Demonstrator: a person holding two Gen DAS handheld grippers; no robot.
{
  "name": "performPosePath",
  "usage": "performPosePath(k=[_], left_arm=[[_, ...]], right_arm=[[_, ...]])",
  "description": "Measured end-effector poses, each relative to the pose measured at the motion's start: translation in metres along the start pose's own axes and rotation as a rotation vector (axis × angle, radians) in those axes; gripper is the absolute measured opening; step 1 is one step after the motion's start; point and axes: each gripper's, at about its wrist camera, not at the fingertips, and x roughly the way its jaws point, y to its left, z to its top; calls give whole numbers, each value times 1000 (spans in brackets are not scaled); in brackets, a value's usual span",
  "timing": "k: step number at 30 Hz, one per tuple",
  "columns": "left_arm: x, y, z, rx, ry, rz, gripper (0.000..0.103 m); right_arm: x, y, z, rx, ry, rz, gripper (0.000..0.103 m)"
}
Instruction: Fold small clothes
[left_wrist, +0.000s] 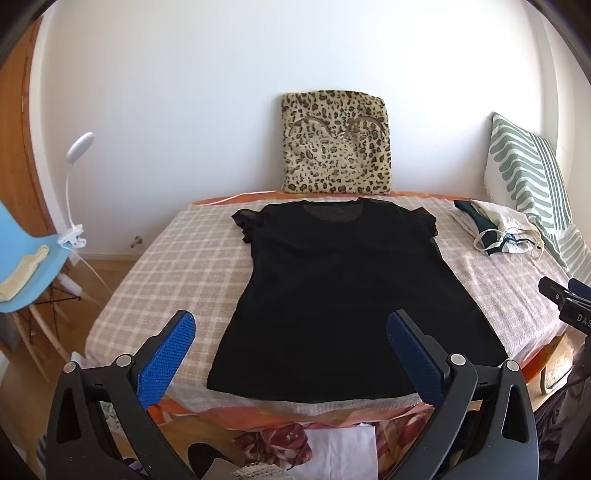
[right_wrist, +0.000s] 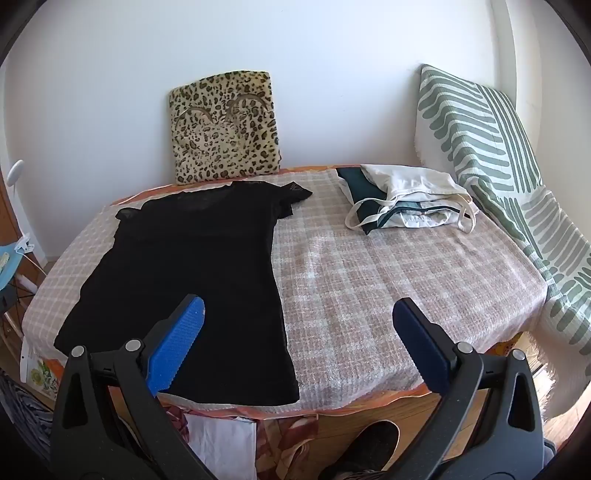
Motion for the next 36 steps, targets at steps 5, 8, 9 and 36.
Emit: performPosePath(k=[5, 8, 9, 36], left_arm=[[-1, -1, 1, 3, -17, 12, 103], [-1, -2, 1, 1, -25, 14, 103], [-1, -2, 0, 1, -26, 12, 103], [-6, -2, 9, 5, -41, 23, 103]], right_arm=[[0, 0, 1, -2, -4, 1, 103], [-2, 1, 2, -4, -10, -4, 103], [-2, 1, 2, -7, -11, -7, 103], [-1, -1, 2, -2, -15, -2, 103]])
